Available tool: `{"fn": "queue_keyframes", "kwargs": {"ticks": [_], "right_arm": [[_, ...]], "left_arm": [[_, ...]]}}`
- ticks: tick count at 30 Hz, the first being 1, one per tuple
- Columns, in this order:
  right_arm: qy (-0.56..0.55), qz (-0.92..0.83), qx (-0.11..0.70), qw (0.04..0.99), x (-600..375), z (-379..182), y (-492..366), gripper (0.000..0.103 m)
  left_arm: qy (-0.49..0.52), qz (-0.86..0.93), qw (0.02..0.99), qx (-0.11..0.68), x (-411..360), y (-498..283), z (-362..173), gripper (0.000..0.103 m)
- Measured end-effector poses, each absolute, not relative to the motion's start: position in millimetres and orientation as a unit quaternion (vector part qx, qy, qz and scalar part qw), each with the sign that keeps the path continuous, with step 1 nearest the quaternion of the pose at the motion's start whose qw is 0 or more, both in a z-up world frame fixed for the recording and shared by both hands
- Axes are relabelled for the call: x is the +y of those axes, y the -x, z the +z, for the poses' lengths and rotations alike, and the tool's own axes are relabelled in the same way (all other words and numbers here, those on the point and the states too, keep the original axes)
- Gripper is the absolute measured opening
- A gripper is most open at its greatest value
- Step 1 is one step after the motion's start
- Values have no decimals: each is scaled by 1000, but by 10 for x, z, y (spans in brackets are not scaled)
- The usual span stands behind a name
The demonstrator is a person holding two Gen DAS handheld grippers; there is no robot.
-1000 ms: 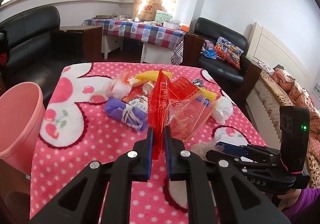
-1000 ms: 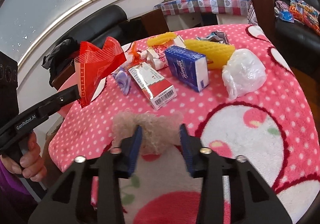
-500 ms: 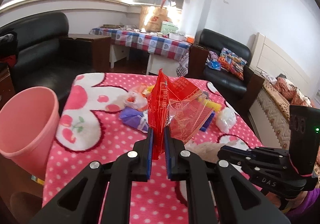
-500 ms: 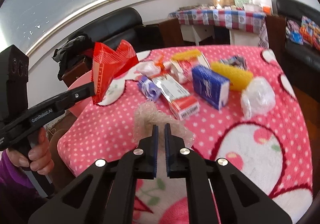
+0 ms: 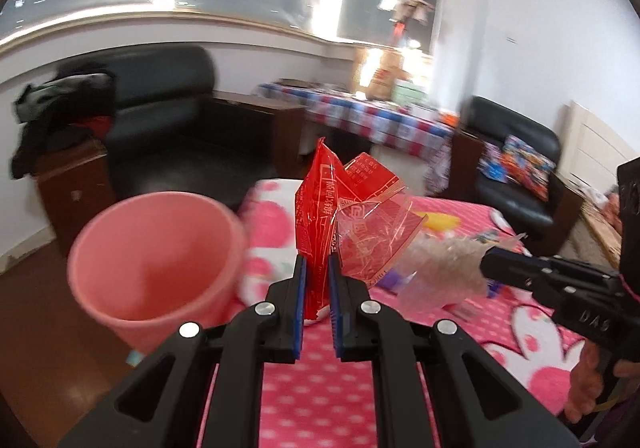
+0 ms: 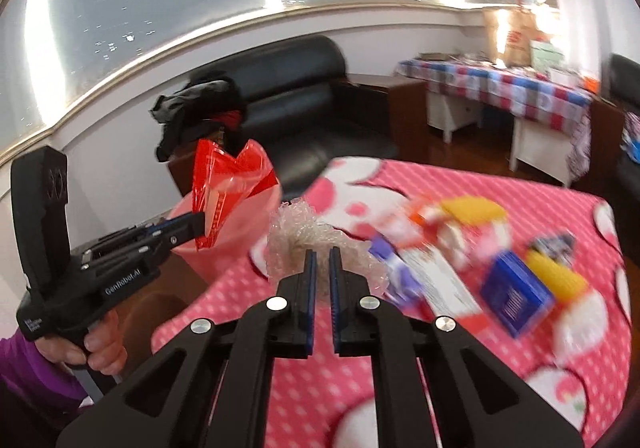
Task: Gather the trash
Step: 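Carry red bag in left tool and clear plastic in right tool over pink bucket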
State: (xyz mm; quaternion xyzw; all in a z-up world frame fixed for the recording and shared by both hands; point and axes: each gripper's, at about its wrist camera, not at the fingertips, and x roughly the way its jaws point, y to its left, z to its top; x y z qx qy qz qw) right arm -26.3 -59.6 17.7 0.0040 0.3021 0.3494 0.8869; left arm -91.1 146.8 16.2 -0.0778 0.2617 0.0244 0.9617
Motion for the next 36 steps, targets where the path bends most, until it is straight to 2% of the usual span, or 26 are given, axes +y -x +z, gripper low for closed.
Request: {"fn": "queue_keyframes", "kwargs": {"ticks": [6, 13, 27, 33, 35, 36], "right_arm": [[13, 400, 290, 870, 56, 293, 125, 7], [42, 431, 296, 851, 778, 237, -13, 7], [97, 423, 353, 829, 1556, -164, -319, 7], [98, 430, 366, 819, 1632, -258, -328, 7], [97, 433, 373, 815, 1647, -278, -340, 8], [95, 434, 376, 813, 1652, -288, -350, 8]], "left_arm": [[76, 112, 955, 263, 2046, 959, 153, 10], [75, 180, 933, 302, 2620, 873, -15, 10], [85, 216, 894, 384, 3053, 462, -384, 12], [84, 226, 886, 395, 3074, 426, -436, 17], [90, 230, 885, 395, 3080, 438, -442, 24], [92, 232, 884, 394, 3087, 443, -442, 32]]}}
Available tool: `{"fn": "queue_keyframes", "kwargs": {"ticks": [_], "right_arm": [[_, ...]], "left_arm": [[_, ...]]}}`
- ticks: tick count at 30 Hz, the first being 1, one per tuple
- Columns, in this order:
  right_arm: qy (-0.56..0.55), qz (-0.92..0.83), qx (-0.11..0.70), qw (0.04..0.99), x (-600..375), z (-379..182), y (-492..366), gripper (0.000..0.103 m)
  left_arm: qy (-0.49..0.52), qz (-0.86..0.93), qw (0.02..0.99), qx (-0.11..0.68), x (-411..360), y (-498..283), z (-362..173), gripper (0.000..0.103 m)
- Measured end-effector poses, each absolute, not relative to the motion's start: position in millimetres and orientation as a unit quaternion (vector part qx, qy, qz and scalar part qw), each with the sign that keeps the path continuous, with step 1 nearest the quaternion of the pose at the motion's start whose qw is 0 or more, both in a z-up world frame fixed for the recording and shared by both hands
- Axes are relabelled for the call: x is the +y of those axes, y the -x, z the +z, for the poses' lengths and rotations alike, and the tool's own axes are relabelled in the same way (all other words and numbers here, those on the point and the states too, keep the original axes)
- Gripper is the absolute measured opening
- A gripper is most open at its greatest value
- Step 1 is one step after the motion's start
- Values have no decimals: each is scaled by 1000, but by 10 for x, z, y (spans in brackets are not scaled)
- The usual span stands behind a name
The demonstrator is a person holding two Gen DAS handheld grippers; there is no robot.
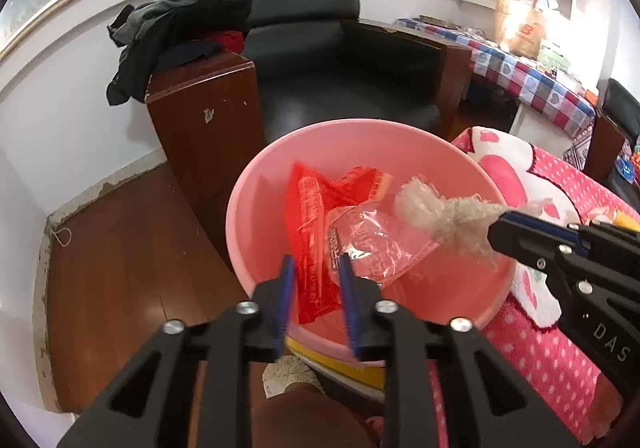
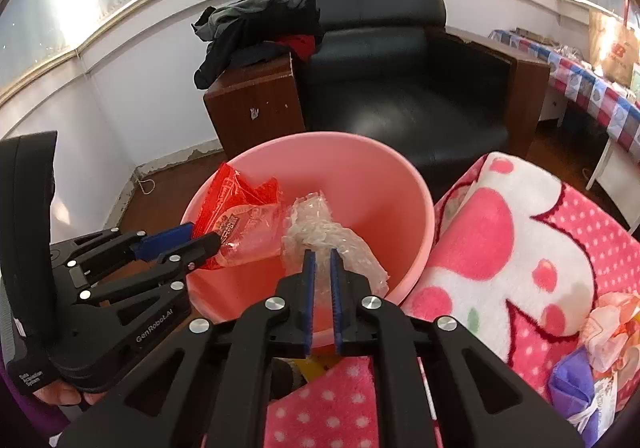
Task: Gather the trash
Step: 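Carry red bag in left tool and clear plastic in right tool over pink bucket, then open left tool dropping red bag while right tool releases clear plastic into bucket, then move both open tools back over the trash on the table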
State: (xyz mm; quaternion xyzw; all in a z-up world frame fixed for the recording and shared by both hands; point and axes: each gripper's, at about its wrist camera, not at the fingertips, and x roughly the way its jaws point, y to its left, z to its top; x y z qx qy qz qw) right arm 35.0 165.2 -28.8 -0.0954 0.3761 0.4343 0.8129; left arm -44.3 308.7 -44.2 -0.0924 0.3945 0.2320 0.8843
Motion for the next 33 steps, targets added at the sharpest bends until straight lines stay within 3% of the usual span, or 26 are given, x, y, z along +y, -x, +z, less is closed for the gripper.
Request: {"fn": "queue_keyframes", "kwargs": {"ticks": [1, 5, 9, 33], "right_arm": [[92, 437, 379, 811, 1652, -293, -355, 8], [87, 440, 380, 809, 1651, -282, -343, 11], [77, 445, 373, 810, 1598, -252, -321, 35], [63, 480, 356, 799, 1479, -137, -126, 36]], "left_arm": [[93, 235, 884, 393, 3085, 449, -438, 37], [89, 237, 886, 389, 3078, 477, -417, 40], [92, 239, 888, 382, 3065, 524, -374, 42], [106, 238, 900, 349, 2938, 823, -129, 42]]}}
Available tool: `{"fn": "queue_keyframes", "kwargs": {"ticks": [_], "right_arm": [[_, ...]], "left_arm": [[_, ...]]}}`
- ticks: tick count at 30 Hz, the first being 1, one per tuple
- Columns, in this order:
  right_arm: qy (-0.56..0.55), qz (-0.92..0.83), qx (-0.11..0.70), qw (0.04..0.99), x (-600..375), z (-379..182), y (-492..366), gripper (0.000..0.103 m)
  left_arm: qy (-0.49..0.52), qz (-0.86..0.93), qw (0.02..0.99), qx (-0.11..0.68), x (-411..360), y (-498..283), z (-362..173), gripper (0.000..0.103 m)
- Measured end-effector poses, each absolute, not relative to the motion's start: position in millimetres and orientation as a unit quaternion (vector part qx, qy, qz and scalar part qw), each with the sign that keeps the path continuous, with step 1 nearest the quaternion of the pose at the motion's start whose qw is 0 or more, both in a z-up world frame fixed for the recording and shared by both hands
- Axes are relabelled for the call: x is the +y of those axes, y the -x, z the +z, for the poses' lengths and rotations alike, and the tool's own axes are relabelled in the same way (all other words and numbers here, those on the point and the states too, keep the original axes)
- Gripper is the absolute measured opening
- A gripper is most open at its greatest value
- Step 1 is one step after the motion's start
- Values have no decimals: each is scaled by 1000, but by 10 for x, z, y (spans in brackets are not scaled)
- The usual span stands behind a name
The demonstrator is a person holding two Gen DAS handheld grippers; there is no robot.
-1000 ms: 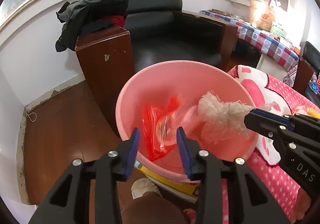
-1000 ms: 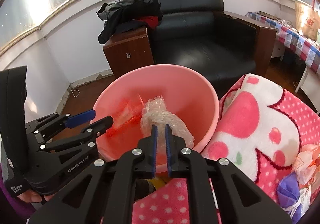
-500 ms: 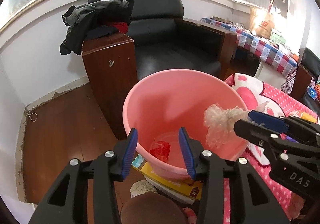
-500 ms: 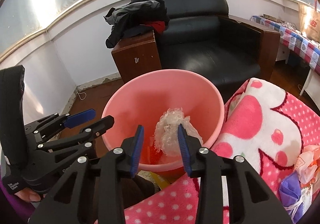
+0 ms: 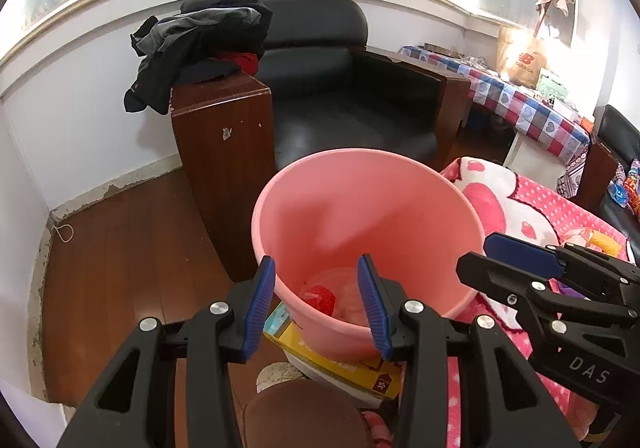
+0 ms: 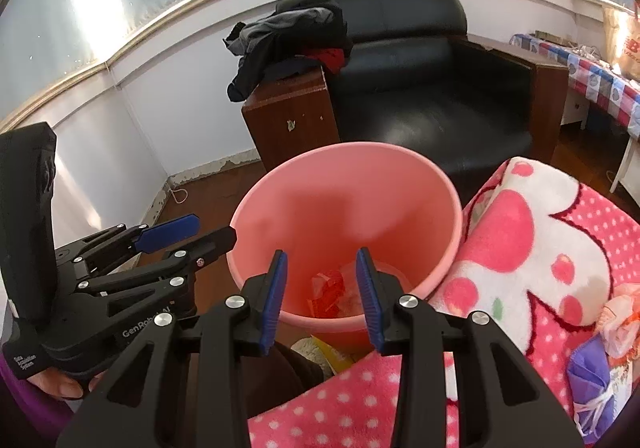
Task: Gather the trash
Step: 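Move both open tools back over the trash on the table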
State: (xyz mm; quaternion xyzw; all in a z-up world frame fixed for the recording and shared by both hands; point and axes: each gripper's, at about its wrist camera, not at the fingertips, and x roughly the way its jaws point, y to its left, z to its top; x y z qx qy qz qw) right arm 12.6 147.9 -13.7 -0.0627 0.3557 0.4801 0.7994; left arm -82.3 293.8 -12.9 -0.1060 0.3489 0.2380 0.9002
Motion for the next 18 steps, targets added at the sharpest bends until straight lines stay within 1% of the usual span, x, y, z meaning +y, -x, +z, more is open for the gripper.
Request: {"fn": "queue_keyframes", "kwargs": {"ticks": [5, 8, 9, 18], "right_arm": [[61, 462, 348, 813, 1254, -115, -54, 36], [60, 448, 346, 822, 1074, -117, -4, 36], [60, 443, 346, 825, 1004, -120, 11, 36], [59, 382, 334, 860, 332, -115, 75, 36]], "left_arm": [[108, 219, 911, 333, 2833, 834, -69, 43], [112, 201, 918, 322, 2726, 831, -32, 47], [112, 197, 920, 320, 2687, 827, -26, 50], [99, 134, 938, 305, 2155, 677, 34, 54]]}}
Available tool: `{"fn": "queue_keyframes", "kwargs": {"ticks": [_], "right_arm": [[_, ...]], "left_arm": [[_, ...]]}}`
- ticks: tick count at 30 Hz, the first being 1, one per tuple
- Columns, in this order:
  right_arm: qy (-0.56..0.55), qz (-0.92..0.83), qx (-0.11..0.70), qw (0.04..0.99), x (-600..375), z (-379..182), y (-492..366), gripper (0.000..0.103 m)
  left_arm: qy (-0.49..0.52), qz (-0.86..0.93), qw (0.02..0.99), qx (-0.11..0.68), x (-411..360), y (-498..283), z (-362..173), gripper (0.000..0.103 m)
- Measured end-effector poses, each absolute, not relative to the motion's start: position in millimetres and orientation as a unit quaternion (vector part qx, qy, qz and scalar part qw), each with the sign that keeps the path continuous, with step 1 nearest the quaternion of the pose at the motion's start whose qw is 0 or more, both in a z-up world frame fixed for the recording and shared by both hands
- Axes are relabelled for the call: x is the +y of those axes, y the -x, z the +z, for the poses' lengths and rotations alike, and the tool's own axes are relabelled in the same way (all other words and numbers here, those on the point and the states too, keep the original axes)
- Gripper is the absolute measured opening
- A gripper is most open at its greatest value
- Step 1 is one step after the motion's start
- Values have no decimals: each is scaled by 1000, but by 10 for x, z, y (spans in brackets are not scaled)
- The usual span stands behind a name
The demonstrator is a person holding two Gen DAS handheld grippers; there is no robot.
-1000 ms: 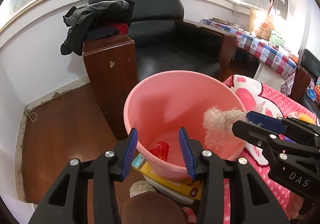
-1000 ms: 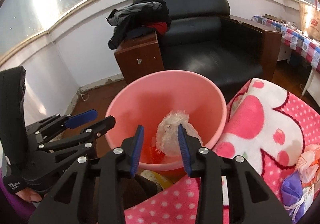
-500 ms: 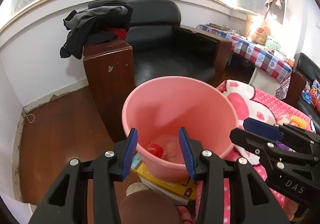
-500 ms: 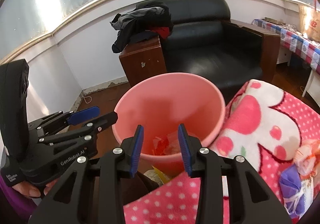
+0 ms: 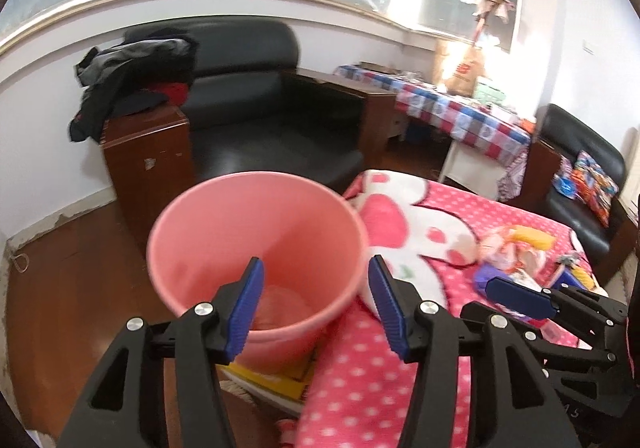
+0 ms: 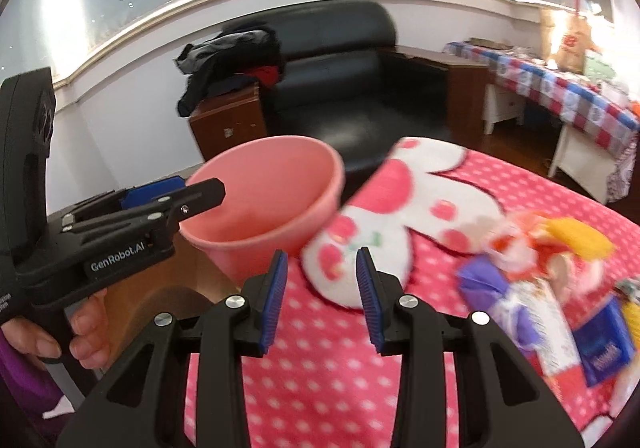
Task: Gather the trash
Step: 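Move both open tools back over the trash on the table, then grasp white-orange plastic bag with left tool while right tool grasps yellow foam net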
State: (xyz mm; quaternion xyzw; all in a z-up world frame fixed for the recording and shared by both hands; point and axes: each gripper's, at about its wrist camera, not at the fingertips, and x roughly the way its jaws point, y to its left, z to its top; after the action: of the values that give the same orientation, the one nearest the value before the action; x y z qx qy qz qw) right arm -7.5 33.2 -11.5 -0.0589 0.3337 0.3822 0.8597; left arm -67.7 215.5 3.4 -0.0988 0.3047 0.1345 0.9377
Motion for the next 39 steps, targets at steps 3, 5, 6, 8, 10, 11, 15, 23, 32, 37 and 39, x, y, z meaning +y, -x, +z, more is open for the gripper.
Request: {"fn": "queue_keyframes", "kwargs": {"ticks": [3, 5, 6, 8, 10, 11, 15, 23, 32, 37, 39], "right_arm": [[62, 361, 324, 872, 105, -110, 101, 36], [60, 345, 320, 880, -69, -110, 104, 36], [57, 338, 319, 884, -152, -116, 105, 36], [50, 321, 316, 891, -334, -119, 90, 36], [42, 304, 316, 898, -484, -120, 53, 36], [36, 295, 316, 901, -579, -126, 27, 36], [14, 263, 317, 911, -887, -157, -66, 36], [-16, 227, 317, 921, -1260, -209, -257, 36], [-28, 219, 324, 920, -1376, -263, -453, 36], [-28, 219, 324, 920, -1352, -251, -535, 36], [-28, 220, 326, 919, -1337, -251, -585, 36]], "left_arm": [[94, 113, 940, 307, 1960, 595, 23, 54], [90, 99, 941, 311, 1818, 513, 5, 54], [90, 93, 941, 312, 1779, 480, -2, 54], [91, 76, 942, 314, 1646, 395, -18, 54], [88, 61, 943, 314, 1522, 316, -31, 54], [87, 54, 944, 314, 1467, 262, -40, 54], [83, 26, 944, 319, 1259, 30, -82, 54], [76, -19, 937, 342, 891, -503, -269, 47], [84, -32, 922, 377, 775, -943, -503, 28], [92, -39, 910, 403, 794, -1036, -650, 4], [96, -39, 911, 400, 821, -995, -652, 2]]}}
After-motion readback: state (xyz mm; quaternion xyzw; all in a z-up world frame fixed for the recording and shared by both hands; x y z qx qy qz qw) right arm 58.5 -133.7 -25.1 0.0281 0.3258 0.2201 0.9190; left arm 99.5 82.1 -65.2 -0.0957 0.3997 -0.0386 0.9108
